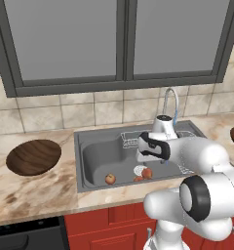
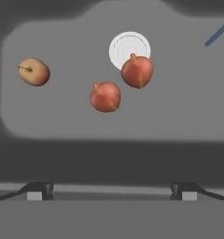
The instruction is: Pick the onions from the sink and place them in one bowl. Place the peach in the other bowl. Then turn off the sink faucet.
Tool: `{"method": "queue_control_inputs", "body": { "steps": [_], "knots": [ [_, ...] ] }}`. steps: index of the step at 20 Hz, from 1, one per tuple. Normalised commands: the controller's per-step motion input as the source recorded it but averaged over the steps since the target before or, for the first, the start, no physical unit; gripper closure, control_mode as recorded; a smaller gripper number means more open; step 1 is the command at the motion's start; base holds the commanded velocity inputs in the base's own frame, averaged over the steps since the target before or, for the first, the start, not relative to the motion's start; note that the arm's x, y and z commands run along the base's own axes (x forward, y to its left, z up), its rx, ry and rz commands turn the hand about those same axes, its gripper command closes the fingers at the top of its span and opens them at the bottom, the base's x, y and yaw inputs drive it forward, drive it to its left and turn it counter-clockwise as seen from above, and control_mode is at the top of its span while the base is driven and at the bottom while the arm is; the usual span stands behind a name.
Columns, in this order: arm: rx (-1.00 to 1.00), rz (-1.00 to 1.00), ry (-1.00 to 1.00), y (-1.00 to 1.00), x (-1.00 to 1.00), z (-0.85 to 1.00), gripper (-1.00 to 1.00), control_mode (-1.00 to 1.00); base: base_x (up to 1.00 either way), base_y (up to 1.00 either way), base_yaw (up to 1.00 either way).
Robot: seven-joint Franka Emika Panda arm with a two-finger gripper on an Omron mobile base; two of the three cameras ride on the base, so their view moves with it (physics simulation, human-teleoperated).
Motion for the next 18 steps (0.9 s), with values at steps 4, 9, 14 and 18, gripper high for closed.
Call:
{"method": "queue_control_inputs", "body": {
  "steps": [4, 9, 14, 18],
  "knots": [
    [-0.06, 0.0, 0.02, -0.13, 0.0, -0.16, -1.0, -1.0, 0.0, 0.0, 0.0],
    [-0.05, 0.0, 0.01, -0.16, 0.0, -0.12, -1.0, -1.0, 0.0, 0.0, 0.0],
    [-0.01, 0.0, 0.0, -0.09, 0.01, -0.04, -1.0, -1.0, 0.0, 0.0, 0.0],
    [0.0, 0.0, 0.0, -0.04, 0.01, -0.08, -1.0, -1.0, 0.0, 0.0, 0.0]
  ]
}}
